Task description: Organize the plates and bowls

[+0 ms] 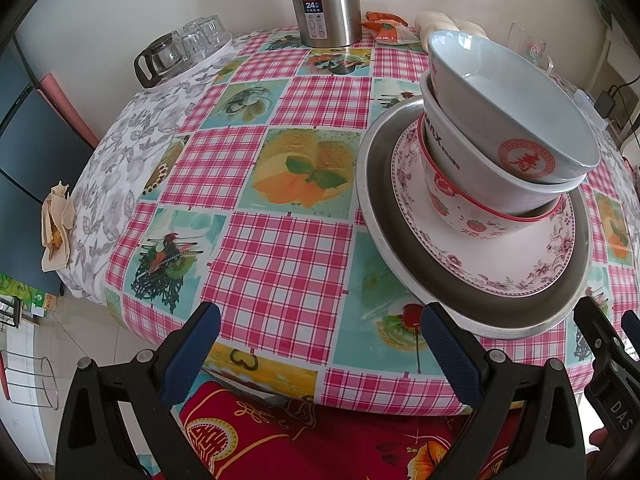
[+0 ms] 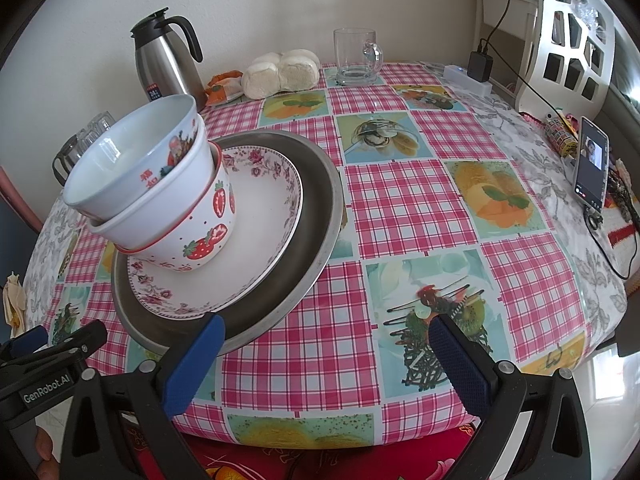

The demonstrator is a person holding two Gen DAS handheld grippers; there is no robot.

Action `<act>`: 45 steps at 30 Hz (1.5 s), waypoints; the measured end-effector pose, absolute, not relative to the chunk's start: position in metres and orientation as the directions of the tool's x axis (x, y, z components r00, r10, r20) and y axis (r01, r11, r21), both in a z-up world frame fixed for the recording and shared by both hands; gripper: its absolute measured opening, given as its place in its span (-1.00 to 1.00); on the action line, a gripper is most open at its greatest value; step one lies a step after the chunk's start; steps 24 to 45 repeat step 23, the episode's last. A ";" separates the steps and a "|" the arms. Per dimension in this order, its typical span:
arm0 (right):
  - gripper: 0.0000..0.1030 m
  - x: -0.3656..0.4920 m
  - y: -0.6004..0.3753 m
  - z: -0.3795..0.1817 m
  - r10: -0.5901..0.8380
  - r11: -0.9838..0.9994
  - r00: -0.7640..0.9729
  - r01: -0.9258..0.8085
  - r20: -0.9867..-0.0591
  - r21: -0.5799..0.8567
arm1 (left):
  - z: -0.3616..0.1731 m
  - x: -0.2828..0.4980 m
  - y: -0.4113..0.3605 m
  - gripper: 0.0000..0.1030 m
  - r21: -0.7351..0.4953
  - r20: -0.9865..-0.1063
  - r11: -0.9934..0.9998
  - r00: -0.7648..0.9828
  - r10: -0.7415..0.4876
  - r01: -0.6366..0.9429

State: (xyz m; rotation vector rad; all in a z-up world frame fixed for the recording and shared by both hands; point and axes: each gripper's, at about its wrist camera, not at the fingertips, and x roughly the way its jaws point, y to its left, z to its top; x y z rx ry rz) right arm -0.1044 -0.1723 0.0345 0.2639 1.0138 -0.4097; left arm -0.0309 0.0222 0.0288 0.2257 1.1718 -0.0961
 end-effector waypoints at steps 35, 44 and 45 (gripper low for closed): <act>1.00 -0.104 -0.173 0.035 -0.208 0.893 0.461 0.449 -0.863 0.025 | 0.033 -0.034 0.026 0.94 0.112 -0.914 0.975 0.405 0.026 0.189; 1.00 -0.104 -0.173 0.035 -0.208 0.893 0.461 0.449 -0.863 0.025 | 0.033 -0.034 0.026 0.94 0.112 -0.914 0.975 0.405 0.026 0.189; 1.00 -0.104 -0.173 0.035 -0.208 0.893 0.461 0.449 -0.863 0.025 | 0.033 -0.034 0.026 0.94 0.112 -0.914 0.975 0.405 0.026 0.189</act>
